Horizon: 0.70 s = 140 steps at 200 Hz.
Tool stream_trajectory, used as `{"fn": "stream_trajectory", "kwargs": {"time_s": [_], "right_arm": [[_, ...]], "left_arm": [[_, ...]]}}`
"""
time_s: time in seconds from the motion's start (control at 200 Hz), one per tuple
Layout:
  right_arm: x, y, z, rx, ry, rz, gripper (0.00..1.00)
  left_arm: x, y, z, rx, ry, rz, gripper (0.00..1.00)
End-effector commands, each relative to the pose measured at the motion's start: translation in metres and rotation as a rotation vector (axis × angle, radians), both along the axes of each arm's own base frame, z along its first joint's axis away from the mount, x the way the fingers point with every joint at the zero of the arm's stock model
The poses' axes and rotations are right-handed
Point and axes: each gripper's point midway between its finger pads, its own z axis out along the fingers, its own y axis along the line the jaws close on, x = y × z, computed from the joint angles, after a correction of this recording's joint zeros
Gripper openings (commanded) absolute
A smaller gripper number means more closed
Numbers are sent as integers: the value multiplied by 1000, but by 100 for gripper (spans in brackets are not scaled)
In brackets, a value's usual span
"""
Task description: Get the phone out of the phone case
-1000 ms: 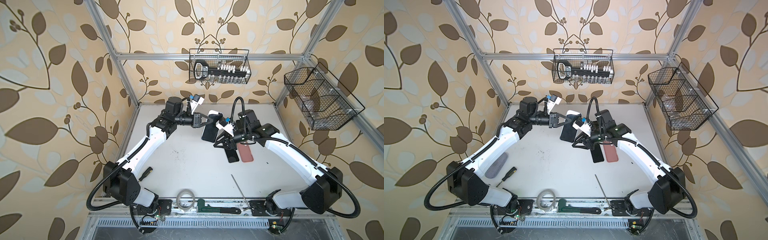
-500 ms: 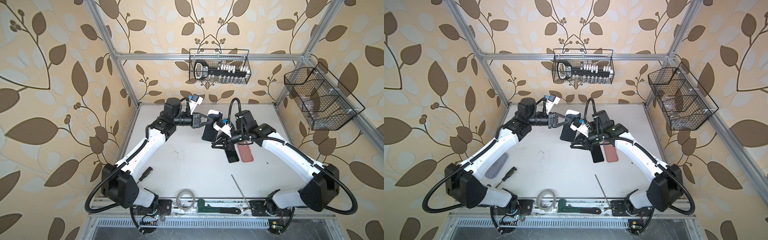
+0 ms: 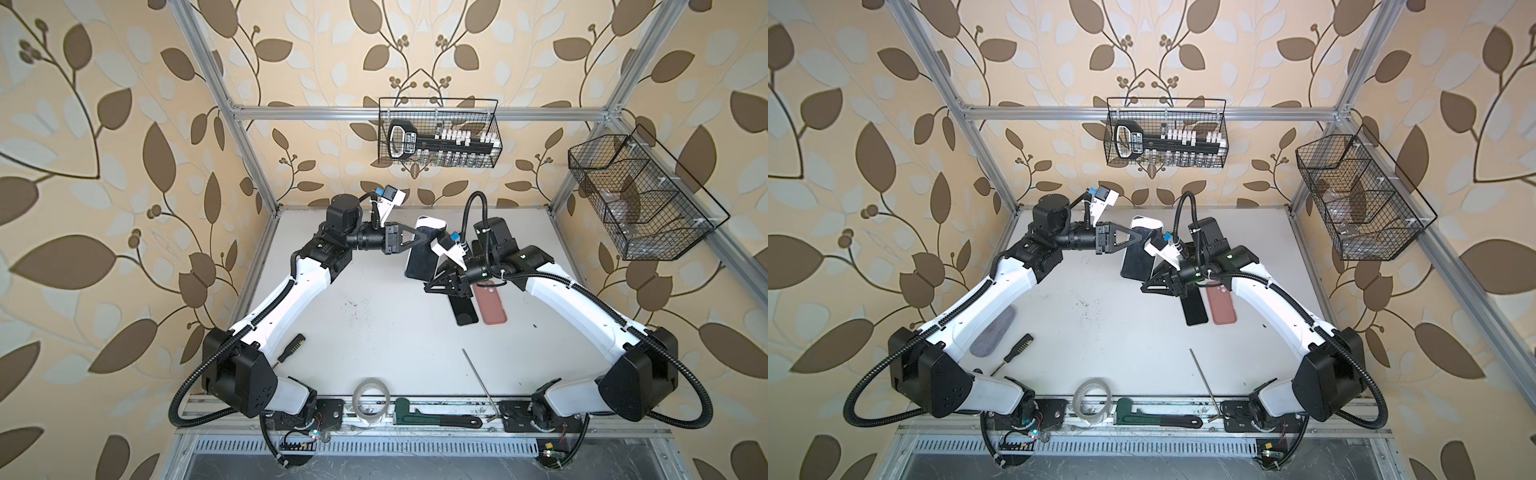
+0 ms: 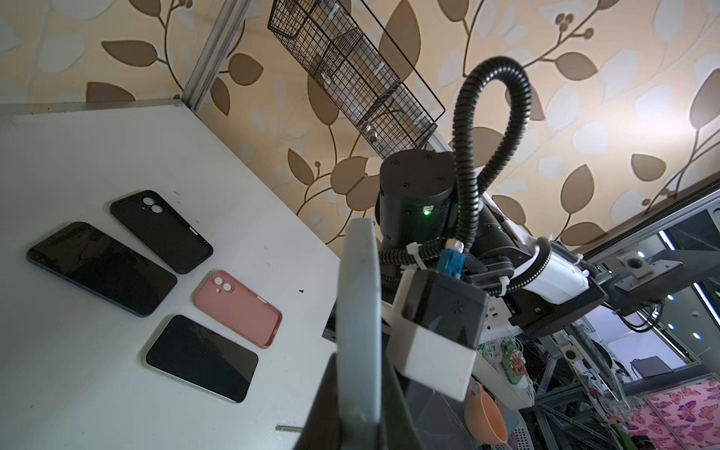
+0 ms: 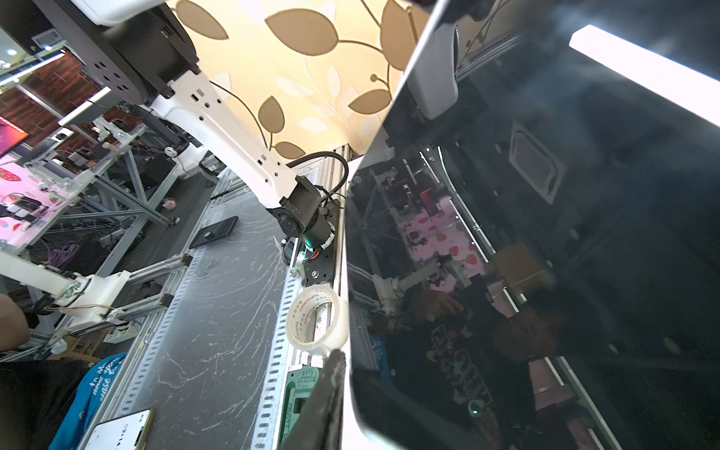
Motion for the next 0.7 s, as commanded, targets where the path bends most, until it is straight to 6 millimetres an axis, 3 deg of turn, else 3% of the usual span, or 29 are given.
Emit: {"fn": "stream_trajectory", "kwargs": {"time_s": [0.0, 0.085, 0.695], "right_arm": [[-7, 6, 22, 90, -43, 77, 24], [-7, 7, 24, 99, -38, 82, 15], [-3, 4, 33, 148, -61, 66, 6]], "left_arm": [[-8, 1, 18, -31, -85, -3, 0], [-8, 1, 18, -33, -79, 0, 0], [-1, 9, 21, -97, -5, 112, 0]]}}
